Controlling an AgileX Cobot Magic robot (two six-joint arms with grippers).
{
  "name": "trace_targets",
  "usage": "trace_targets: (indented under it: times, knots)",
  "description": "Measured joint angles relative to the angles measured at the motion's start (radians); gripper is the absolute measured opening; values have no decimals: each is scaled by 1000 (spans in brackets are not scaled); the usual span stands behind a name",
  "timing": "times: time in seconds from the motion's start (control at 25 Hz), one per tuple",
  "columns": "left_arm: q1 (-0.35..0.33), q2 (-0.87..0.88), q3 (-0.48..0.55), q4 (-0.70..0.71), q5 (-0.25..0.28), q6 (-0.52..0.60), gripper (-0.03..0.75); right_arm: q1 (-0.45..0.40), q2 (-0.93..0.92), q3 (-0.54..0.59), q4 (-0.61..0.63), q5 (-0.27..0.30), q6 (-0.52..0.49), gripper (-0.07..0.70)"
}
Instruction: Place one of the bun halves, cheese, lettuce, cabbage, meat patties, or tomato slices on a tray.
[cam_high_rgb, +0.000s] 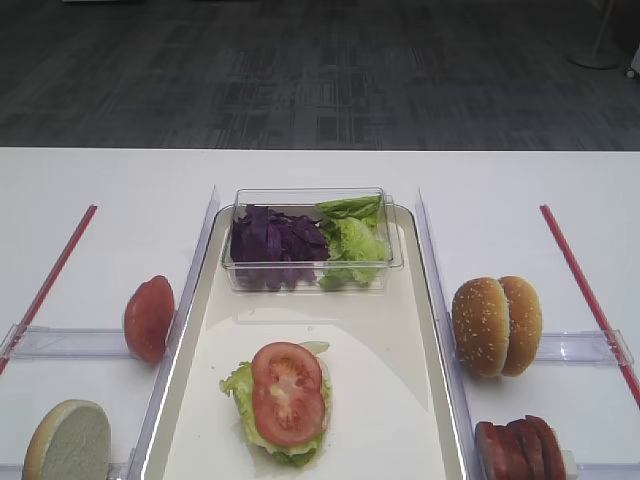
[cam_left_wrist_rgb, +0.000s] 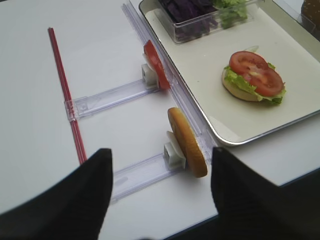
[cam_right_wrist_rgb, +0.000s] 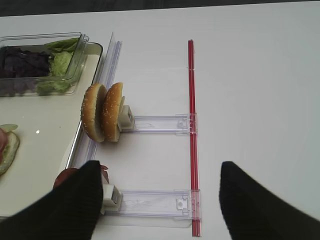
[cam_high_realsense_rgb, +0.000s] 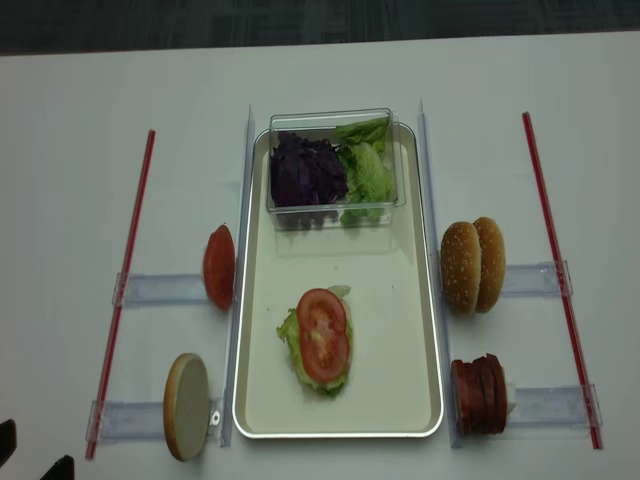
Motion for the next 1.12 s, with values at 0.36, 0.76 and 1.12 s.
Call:
trace_targets:
  times: [0.36,0.76,1.12]
  knots:
    - [0,0,0,23,0,-22,429,0,0,0,0,0,0,518]
    - [0,0,0,29,0,-27,430,0,0,0,0,0,0,518]
    - [102,0,0,29,0,-27,430,0,0,0,0,0,0,518]
